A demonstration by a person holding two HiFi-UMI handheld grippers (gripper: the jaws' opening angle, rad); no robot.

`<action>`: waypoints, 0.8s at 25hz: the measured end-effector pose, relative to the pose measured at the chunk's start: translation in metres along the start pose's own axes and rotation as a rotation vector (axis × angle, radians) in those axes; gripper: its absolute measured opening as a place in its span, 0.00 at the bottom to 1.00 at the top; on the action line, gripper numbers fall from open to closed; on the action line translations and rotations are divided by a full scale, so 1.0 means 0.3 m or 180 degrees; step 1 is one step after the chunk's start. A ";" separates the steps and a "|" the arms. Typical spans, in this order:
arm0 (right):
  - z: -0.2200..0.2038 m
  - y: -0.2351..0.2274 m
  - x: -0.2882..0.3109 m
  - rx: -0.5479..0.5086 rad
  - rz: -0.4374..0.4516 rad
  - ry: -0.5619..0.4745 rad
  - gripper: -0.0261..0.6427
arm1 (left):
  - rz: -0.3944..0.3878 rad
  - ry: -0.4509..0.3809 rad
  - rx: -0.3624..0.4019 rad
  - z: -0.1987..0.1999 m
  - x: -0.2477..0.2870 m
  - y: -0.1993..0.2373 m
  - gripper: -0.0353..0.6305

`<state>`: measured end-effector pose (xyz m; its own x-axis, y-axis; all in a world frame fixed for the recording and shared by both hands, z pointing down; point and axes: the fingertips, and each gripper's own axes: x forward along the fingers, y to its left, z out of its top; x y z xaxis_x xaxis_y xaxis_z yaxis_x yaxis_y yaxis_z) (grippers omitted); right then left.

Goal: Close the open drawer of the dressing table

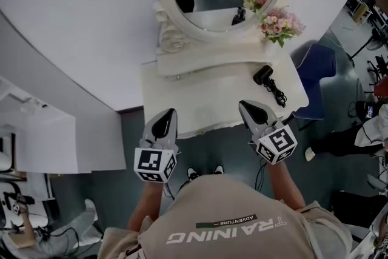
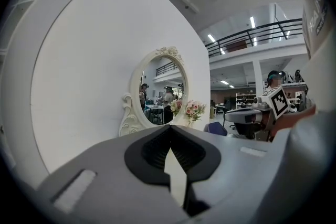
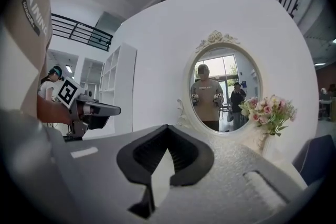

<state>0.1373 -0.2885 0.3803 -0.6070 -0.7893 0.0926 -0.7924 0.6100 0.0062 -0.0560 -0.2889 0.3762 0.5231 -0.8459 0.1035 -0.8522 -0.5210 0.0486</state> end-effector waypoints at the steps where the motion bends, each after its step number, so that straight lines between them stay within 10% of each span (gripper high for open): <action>1: 0.020 -0.003 -0.007 -0.0021 -0.0033 -0.0048 0.04 | 0.0019 -0.0011 0.0008 0.004 -0.003 0.006 0.08; 20: 0.071 0.043 0.026 -0.0110 -0.0042 -0.0162 0.04 | 0.0190 -0.0158 -0.0050 0.021 -0.045 0.035 0.08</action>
<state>0.1210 -0.2884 0.3599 -0.5994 -0.7994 0.0415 -0.7983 0.6008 0.0414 -0.0718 -0.2838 0.3690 0.4709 -0.8803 0.0573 -0.8818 -0.4678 0.0595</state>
